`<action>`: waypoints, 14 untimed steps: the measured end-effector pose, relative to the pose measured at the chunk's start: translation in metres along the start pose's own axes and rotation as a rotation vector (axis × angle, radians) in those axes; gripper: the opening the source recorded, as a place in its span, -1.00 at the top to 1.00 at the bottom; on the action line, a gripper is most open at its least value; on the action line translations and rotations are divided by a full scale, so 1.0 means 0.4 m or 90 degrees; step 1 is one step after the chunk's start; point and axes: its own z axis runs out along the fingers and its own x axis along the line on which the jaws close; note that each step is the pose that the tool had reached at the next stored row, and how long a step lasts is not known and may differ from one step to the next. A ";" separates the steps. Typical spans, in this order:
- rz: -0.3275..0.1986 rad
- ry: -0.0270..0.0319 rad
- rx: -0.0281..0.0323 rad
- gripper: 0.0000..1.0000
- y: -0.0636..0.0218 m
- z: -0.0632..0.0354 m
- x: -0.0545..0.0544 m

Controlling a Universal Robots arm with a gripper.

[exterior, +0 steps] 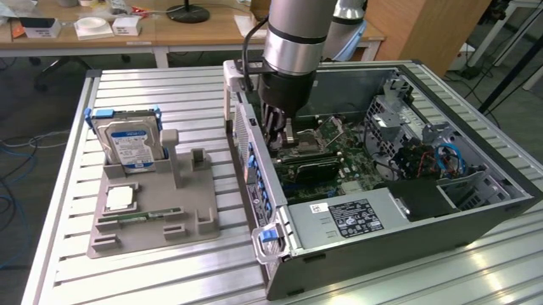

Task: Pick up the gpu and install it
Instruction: 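Press down on the gpu until it lock into place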

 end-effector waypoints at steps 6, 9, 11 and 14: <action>0.000 -0.0001 0.0001 0.79 0.000 -0.001 0.000; 0.000 -0.0001 0.0001 0.79 0.000 -0.002 0.000; 0.000 0.0000 0.0000 0.79 0.001 -0.004 0.000; 0.000 0.0001 0.0000 0.79 0.001 -0.007 0.000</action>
